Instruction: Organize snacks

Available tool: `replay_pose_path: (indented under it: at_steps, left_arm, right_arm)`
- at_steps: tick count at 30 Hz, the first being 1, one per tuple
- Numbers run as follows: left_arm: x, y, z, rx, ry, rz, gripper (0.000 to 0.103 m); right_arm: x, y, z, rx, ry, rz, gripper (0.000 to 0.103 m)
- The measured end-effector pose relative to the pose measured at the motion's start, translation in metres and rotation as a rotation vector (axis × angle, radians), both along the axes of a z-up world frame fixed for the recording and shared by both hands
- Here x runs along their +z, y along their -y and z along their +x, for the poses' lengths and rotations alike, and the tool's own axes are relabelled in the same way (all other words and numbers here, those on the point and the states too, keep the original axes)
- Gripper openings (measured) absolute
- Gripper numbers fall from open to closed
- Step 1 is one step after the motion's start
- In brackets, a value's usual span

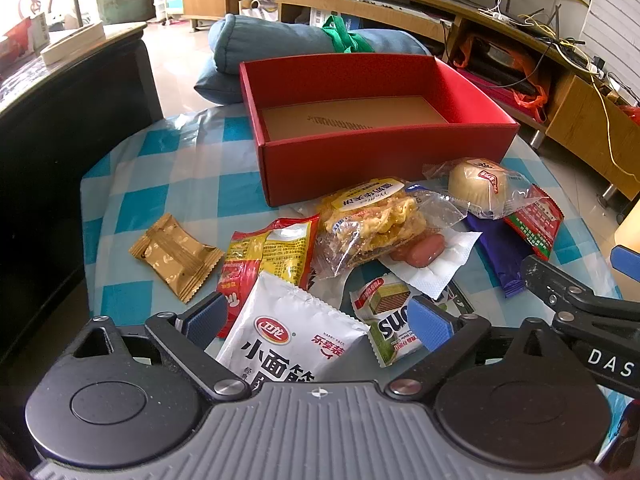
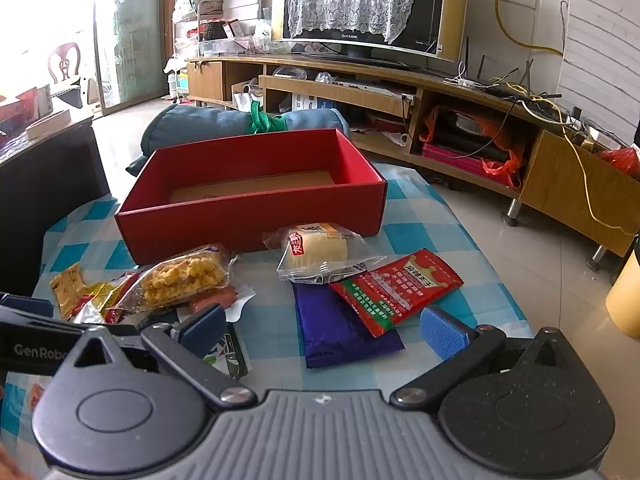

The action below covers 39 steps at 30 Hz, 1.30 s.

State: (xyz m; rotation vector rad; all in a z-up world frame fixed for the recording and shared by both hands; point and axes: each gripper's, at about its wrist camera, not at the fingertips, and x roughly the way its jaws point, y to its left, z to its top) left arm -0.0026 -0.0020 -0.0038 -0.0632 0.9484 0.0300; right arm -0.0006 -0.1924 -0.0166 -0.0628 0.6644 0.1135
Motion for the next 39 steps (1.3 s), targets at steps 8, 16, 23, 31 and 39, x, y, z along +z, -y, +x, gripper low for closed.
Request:
replay_pose_path:
  at_steps: [8, 16, 23, 31, 39]
  left_arm:
    - [0.0, 0.0002, -0.0003, 0.0, 0.0, 0.0, 0.098]
    - [-0.0001, 0.0002, -0.0002, 0.0, -0.001, 0.001, 0.098]
    - [-0.0013, 0.0004, -0.0011, 0.0, -0.001, 0.001, 0.098]
    - [-0.0035, 0.0004, -0.0035, -0.001, -0.004, 0.0, 0.097]
    - [-0.0044, -0.0006, -0.0045, -0.003, -0.008, 0.0, 0.097]
  right_arm:
    - [-0.0006, 0.0001, -0.0001, 0.0, -0.002, 0.0, 0.103]
    - [-0.0007, -0.0001, -0.0002, 0.0, -0.005, -0.001, 0.103]
    - [-0.002, -0.0002, -0.0006, 0.001, -0.008, -0.002, 0.103]
    - [-0.0034, -0.0002, -0.0005, 0.002, -0.012, -0.004, 0.103]
    - [-0.0027, -0.0009, -0.0009, 0.008, -0.019, -0.007, 0.103]
